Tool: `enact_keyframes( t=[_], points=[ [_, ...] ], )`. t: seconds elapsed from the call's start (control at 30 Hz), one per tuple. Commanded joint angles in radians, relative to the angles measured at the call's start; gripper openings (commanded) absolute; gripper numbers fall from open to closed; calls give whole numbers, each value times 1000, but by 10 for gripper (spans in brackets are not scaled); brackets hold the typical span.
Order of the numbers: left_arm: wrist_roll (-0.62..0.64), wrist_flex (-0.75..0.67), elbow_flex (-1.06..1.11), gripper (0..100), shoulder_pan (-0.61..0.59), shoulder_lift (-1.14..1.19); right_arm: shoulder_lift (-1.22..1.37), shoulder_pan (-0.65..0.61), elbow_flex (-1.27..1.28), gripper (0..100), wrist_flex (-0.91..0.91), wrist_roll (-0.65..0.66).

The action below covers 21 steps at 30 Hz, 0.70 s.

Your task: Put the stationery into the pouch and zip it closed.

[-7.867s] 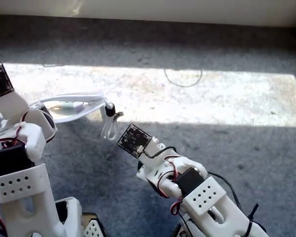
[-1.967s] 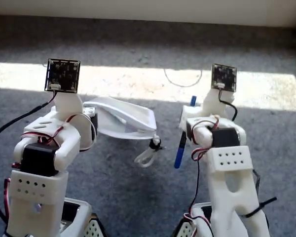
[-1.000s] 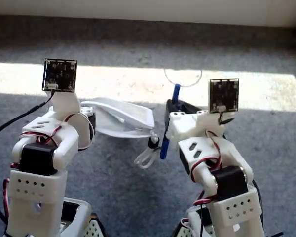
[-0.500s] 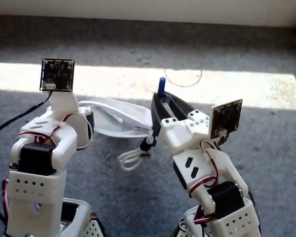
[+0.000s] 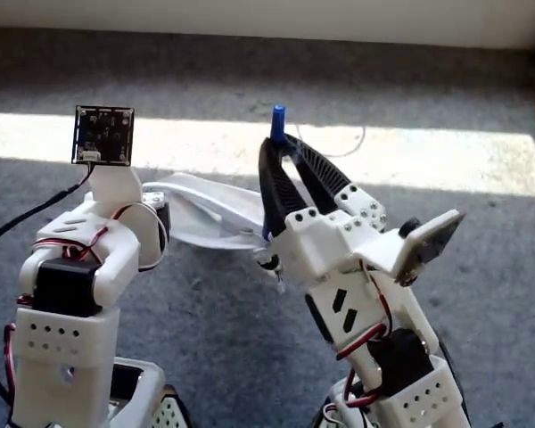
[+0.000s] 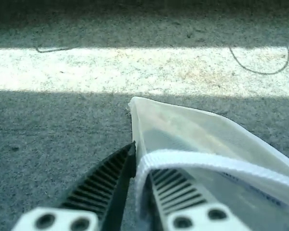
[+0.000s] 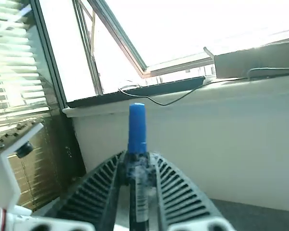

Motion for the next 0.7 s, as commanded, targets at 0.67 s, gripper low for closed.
enact_keyframes(
  t=[0.67],
  points=[
    [9, 2, -18, 8, -10, -24, -16, -107, 125, 5, -335, 135]
  ],
)
